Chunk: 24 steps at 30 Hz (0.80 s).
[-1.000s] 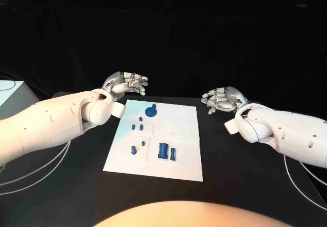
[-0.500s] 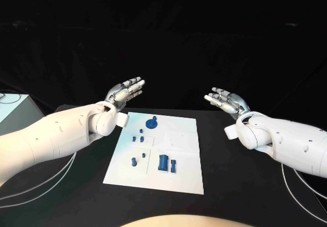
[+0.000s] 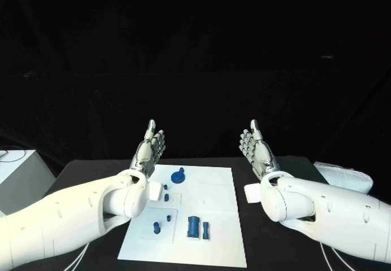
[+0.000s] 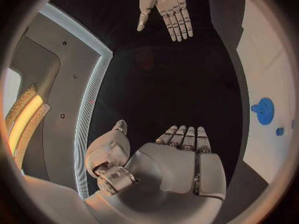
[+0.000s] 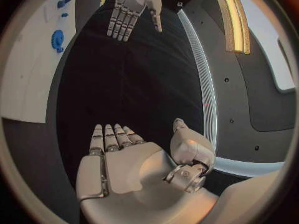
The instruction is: Assemble the parts on the task board
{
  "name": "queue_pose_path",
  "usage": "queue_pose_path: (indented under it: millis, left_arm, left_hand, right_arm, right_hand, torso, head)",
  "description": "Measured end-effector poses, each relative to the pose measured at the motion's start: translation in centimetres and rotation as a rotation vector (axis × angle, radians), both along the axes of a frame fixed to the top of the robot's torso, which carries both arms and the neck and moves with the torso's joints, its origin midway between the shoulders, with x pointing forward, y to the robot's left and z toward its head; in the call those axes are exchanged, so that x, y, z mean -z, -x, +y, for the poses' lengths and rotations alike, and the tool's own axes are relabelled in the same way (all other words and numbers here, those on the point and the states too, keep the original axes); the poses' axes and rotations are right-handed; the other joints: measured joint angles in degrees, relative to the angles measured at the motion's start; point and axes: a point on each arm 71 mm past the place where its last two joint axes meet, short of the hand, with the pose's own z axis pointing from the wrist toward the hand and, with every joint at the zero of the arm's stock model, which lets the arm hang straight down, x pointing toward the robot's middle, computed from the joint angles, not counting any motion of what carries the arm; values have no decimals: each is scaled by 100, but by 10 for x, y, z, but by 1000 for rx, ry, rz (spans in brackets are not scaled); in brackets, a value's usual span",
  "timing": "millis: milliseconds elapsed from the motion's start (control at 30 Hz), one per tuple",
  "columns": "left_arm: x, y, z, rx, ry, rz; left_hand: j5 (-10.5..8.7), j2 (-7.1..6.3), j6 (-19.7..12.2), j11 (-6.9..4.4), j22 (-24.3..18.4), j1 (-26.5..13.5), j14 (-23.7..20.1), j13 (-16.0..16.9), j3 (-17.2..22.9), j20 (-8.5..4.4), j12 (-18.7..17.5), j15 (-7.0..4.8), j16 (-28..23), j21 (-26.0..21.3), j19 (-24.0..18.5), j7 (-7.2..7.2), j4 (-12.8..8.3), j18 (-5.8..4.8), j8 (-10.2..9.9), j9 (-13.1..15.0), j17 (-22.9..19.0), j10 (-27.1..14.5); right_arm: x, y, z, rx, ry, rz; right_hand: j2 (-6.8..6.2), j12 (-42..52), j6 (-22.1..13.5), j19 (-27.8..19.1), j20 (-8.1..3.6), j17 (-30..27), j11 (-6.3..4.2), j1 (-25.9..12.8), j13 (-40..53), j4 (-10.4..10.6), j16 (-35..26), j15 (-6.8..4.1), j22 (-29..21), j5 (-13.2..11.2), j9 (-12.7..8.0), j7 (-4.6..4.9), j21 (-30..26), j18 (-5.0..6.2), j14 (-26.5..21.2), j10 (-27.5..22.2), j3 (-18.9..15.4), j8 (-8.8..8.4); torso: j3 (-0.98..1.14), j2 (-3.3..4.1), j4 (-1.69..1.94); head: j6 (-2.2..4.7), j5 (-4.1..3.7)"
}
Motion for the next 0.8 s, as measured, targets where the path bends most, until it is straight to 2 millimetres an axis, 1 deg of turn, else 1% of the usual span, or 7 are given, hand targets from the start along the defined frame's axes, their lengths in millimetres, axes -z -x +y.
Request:
queue_pose_path:
  millis: [33,100,133,200,267,500,800]
  left_arm:
    - [0,4,-2,-16,0,2]
    - [-1,10,-5,-42,-3,4]
    - [-1,13,-6,-59,-6,5]
    - [-1,17,-7,-82,-10,7]
    - [-2,20,-8,-108,-16,9]
    - [-2,22,-5,-162,-32,7]
    - [-2,22,-4,-186,-39,7]
  left_hand:
    - [0,2,-18,-12,-4,-89,-9,-1,-3,-14,0,-9,0,0,-22,-18,-3,0,0,-5,-5,-29]
    - [0,6,-40,-12,-10,-196,-38,-3,-15,-16,0,2,0,-1,-24,0,-15,-1,0,-10,-9,-49]
    - [-2,14,-41,-3,-10,-242,-50,-4,-17,-35,0,-9,-8,-2,-44,0,-15,-1,-1,-12,-12,-61]
    - [-24,17,-101,-21,-18,-450,-109,-6,-63,-36,0,-10,-41,-40,-104,-18,-16,0,-26,-20,-17,-140]
    - [-24,23,-101,-21,-22,-454,-110,-8,-63,-35,0,-10,-42,-40,-104,-17,-16,0,-27,-23,-21,-141]
    - [-24,23,-101,-21,-26,-453,-109,-9,-63,-35,0,-10,-42,-40,-104,-18,-16,0,-27,-24,-25,-141]
    - [-24,24,-100,-21,-25,-453,-109,-8,-63,-35,0,-10,-42,-40,-103,-17,-16,1,-27,-24,-24,-141]
  right_arm:
    - [-1,2,1,15,-11,3]
    - [-2,5,1,36,-22,7]
    - [-2,5,1,48,-27,9]
    - [-2,6,0,64,-31,11]
    - [-2,6,-1,79,-32,12]
    - [-2,6,-3,107,-35,13]
    - [-2,6,-4,119,-36,14]
  right_hand:
    - [6,0,-9,-22,-3,-10,13,-69,-6,0,-11,8,-10,0,-8,-8,0,-1,-11,-33,0,0]
    - [13,0,-45,-66,-26,-24,3,-173,-14,-3,-17,-21,-24,-4,-16,7,0,0,-56,-65,-7,-5]
    - [19,0,-95,-136,-26,-38,-4,-338,-24,-16,-20,-14,-37,-24,-23,-9,0,0,-118,-139,-48,-21]
    - [21,0,-103,-141,-22,-45,-6,-352,-28,-17,-20,-12,-45,-25,-28,-17,0,0,-133,-156,-48,-21]
    - [16,0,-103,-141,-22,-49,-6,-357,-30,-17,-20,-12,-50,-25,-30,-17,0,0,-133,-156,-49,-22]
    - [24,0,-103,-141,-22,-52,-6,-364,-30,-17,-20,-12,-52,-25,-32,-16,0,0,-133,-156,-48,-21]
    - [23,0,-103,-140,-22,-51,-6,-364,-29,-17,-20,-12,-51,-25,-32,-16,0,1,-132,-155,-48,-21]
  torso:
    - [12,1,4]
    - [33,3,9]
    - [37,4,12]
    - [48,5,15]
    - [54,5,15]
    - [63,7,18]
    - [64,7,18]
  head:
    - [27,-8]
    - [69,-22]
    - [80,-25]
    - [94,-30]
    - [101,-31]
    - [105,-32]
    - [106,-32]
